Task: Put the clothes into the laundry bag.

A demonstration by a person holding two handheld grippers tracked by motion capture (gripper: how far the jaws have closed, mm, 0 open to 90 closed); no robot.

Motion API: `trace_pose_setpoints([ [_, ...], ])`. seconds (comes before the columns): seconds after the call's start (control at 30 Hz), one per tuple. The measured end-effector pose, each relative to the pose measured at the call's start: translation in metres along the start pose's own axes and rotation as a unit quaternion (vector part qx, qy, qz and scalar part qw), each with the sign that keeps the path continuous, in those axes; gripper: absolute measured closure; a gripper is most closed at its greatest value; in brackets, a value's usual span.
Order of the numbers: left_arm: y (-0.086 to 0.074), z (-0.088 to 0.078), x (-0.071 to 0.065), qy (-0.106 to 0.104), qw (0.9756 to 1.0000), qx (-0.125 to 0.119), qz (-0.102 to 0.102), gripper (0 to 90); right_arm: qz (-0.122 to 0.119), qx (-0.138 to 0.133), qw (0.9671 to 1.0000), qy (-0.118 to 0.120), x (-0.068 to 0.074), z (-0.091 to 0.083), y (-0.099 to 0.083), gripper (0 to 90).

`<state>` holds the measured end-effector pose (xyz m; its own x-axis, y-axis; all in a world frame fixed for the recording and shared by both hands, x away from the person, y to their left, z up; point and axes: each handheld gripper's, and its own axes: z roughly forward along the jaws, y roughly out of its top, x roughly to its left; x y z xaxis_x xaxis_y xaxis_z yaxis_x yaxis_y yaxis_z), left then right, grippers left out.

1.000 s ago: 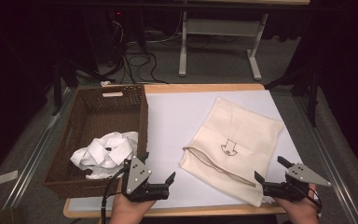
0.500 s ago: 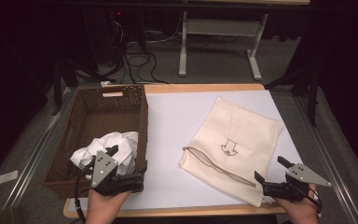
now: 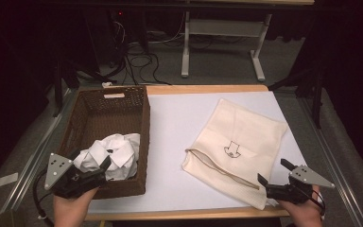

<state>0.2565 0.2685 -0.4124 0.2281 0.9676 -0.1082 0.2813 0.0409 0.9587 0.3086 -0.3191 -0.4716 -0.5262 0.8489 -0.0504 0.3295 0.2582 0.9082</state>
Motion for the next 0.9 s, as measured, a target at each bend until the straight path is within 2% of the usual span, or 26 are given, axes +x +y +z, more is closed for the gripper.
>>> trace_pose_setpoints([
  [0.2,-0.001,0.003,-0.002,-0.003,1.0000,0.002,0.003,0.5,0.003,0.000,1.0000,0.000,0.001,0.000,0.000,0.4],
  [0.27,-0.004,0.005,-0.003,-0.010,0.9999,0.005,0.005,0.8,0.000,-0.001,1.0000,0.000,0.000,0.000,0.000,0.4],
  [0.3,-0.007,0.008,-0.003,-0.027,0.9996,0.008,0.003,0.8,0.002,0.001,1.0000,-0.001,0.000,-0.001,0.000,0.4],
  [0.37,-0.009,0.010,-0.002,-0.036,0.9993,0.011,-0.001,0.8,0.002,0.000,1.0000,-0.002,0.000,0.000,0.000,0.4],
  [0.47,-0.009,0.011,-0.005,-0.030,0.9995,0.011,0.007,0.8,0.003,0.002,1.0000,-0.002,0.001,0.000,0.000,0.4],
  [0.57,-0.006,0.012,-0.009,-0.032,0.9994,0.011,0.004,0.8,0.004,0.001,1.0000,0.001,0.002,0.001,0.000,0.4],
  [0.6,-0.001,0.014,-0.014,-0.029,0.9994,0.014,0.012,0.8,0.002,0.003,1.0000,0.003,0.001,0.001,0.000,0.4],
  [0.67,0.000,0.016,-0.015,-0.029,0.9994,0.013,0.013,0.8,0.000,0.004,1.0000,0.006,0.001,0.002,-0.001,0.5],
  [0.77,0.006,0.026,-0.020,-0.027,0.9992,0.021,0.018,0.8,0.006,0.008,0.9999,0.009,-0.001,0.003,-0.002,0.4],
  [0.8,0.009,0.032,-0.021,-0.017,0.9993,0.025,0.020,0.8,0.007,0.006,0.9999,0.011,-0.003,0.003,-0.002,0.5],
  [0.9,0.016,0.044,-0.020,-0.009,0.9995,0.025,0.016,0.8,0.011,0.001,0.9999,0.011,-0.005,0.001,-0.001,0.4],
])
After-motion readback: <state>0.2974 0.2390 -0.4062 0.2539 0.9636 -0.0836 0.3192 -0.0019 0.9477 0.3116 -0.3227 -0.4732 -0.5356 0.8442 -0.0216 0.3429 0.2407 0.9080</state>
